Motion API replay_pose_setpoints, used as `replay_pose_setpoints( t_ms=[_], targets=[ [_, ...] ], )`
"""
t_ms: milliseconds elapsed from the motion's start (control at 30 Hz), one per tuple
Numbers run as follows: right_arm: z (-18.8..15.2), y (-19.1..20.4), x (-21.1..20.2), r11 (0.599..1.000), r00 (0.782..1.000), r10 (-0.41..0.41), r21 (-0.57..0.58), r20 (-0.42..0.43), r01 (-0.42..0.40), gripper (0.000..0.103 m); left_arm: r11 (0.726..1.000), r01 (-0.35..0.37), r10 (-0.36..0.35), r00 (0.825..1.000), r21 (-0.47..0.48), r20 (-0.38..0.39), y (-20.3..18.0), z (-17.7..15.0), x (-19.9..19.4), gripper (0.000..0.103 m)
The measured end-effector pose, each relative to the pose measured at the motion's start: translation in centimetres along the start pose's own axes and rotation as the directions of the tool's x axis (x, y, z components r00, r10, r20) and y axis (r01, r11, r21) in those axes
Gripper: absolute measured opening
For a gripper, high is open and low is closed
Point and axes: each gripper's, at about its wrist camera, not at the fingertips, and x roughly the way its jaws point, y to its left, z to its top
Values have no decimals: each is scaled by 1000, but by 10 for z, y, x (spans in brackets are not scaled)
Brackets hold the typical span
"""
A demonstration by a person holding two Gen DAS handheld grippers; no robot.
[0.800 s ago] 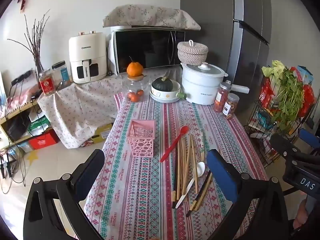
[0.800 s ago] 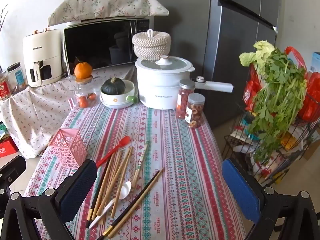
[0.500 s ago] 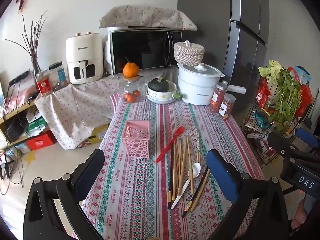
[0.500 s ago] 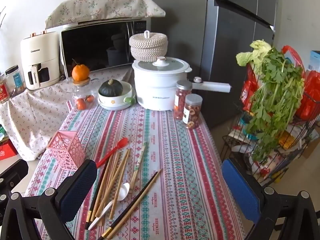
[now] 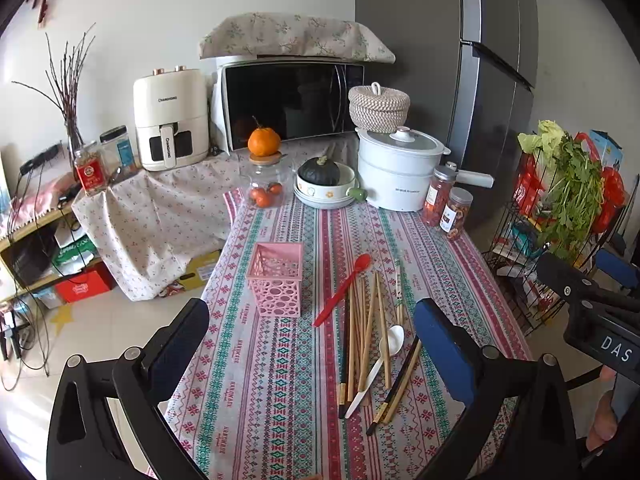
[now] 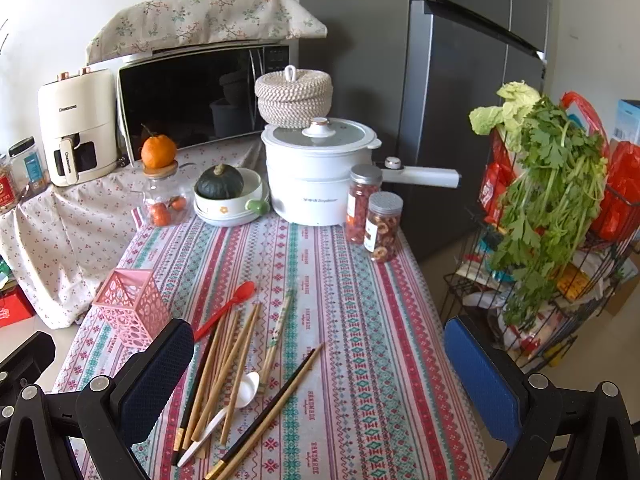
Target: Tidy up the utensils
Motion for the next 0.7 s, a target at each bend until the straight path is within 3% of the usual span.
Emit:
replay_pose_setpoints(
  t_ms=[700],
  targets=[
    [1,4,4,1000,1000,5,-1,-5,-5,103,1000,1,-1,1000,-4,-5,7,-6,3,103]
  ],
)
